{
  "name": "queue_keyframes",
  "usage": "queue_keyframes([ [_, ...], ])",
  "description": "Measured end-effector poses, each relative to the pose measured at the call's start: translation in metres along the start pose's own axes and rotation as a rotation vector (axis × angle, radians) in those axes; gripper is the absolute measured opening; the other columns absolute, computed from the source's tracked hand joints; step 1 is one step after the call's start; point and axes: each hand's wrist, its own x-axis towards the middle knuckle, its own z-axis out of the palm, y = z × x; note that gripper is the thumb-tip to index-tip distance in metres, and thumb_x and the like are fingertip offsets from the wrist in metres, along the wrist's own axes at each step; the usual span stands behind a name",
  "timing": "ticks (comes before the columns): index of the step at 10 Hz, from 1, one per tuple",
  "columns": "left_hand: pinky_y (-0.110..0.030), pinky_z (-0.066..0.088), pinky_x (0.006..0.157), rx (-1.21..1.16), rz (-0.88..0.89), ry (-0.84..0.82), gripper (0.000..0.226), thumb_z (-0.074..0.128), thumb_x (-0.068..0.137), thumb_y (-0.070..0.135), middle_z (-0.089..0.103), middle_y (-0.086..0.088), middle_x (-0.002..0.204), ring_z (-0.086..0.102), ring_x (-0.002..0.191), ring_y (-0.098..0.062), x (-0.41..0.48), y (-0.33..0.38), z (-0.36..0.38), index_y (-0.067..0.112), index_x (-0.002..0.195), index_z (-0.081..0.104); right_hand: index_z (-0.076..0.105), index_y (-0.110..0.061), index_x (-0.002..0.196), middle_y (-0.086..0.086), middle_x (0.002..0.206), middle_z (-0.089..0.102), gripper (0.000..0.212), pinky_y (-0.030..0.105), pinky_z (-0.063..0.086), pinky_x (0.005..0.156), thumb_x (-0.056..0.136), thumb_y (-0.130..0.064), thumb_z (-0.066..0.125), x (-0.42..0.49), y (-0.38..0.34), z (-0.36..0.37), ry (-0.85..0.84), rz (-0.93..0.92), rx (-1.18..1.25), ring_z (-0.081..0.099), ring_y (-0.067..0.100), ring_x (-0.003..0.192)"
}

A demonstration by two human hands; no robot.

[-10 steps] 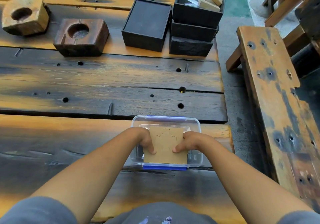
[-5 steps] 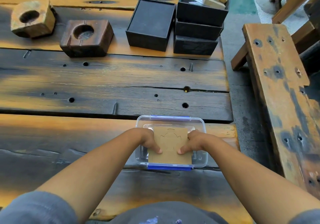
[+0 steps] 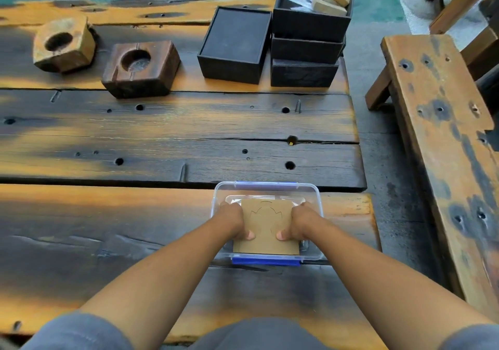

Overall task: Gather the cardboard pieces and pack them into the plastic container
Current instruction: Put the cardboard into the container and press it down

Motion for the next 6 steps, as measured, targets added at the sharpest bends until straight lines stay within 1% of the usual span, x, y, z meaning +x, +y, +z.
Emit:
queue_keyframes([
  [1,-0.032,0.043,0.099,-0.069,0.004,0.095,0.076,0.076,0.075,0.052,0.054,-0.012,0.130,0.052,0.121,-0.026,-0.009,-0.001,0.004,0.007,0.130,0.051,0.036,-0.009,0.143,0.017,0.156,0.020,0.096,0.034,0.041,0.104,0.070,-0.054,0.079,-0.002,0.002,0.009,0.077,0.000,0.074,0.046,0.027,0.130],
  [2,-0.030,0.044,0.090,-0.161,-0.013,0.202,0.067,0.074,0.079,0.045,0.056,-0.016,0.126,0.056,0.116,-0.029,-0.027,-0.001,0.017,0.000,0.125,0.054,0.022,-0.004,0.148,0.017,0.154,0.022,0.108,0.034,0.041,0.104,0.069,-0.047,0.082,-0.014,0.003,0.018,0.183,0.003,0.173,0.044,0.029,0.131],
  [3,-0.033,0.043,0.094,-0.281,0.011,0.316,0.069,0.073,0.081,0.030,0.043,-0.022,0.137,0.050,0.122,-0.035,-0.053,-0.004,0.027,-0.005,0.131,0.042,0.002,0.000,0.152,0.019,0.157,0.014,0.118,0.036,0.034,0.113,0.074,-0.042,0.080,-0.035,-0.004,0.027,0.273,-0.025,0.213,0.029,0.030,0.142],
  [4,-0.037,0.044,0.099,-0.275,0.087,0.391,0.070,0.071,0.083,0.023,0.037,-0.023,0.141,0.049,0.124,-0.035,-0.074,-0.004,0.025,-0.004,0.136,0.034,-0.002,-0.002,0.153,0.016,0.160,0.008,0.112,0.037,0.034,0.114,0.078,-0.030,0.077,-0.061,-0.011,0.032,0.384,-0.034,0.239,0.029,0.031,0.143],
  [5,-0.038,0.049,0.095,-0.246,0.150,0.418,0.064,0.068,0.086,0.024,0.041,-0.017,0.142,0.056,0.120,-0.032,-0.093,-0.016,0.004,0.006,0.140,0.037,0.010,-0.007,0.153,0.016,0.155,0.019,0.102,0.039,0.038,0.111,0.078,-0.029,0.077,-0.090,-0.011,0.032,0.455,-0.059,0.243,0.037,0.033,0.137],
  [6,-0.032,0.047,0.073,-0.133,0.230,0.506,0.029,0.054,0.089,0.007,0.063,-0.013,0.114,0.062,0.095,-0.026,-0.112,-0.040,-0.028,0.012,0.117,0.060,0.040,-0.013,0.138,0.013,0.136,0.048,0.062,0.035,0.049,0.093,0.083,-0.021,0.069,-0.115,-0.015,0.025,0.586,-0.131,0.246,0.055,0.028,0.119],
])
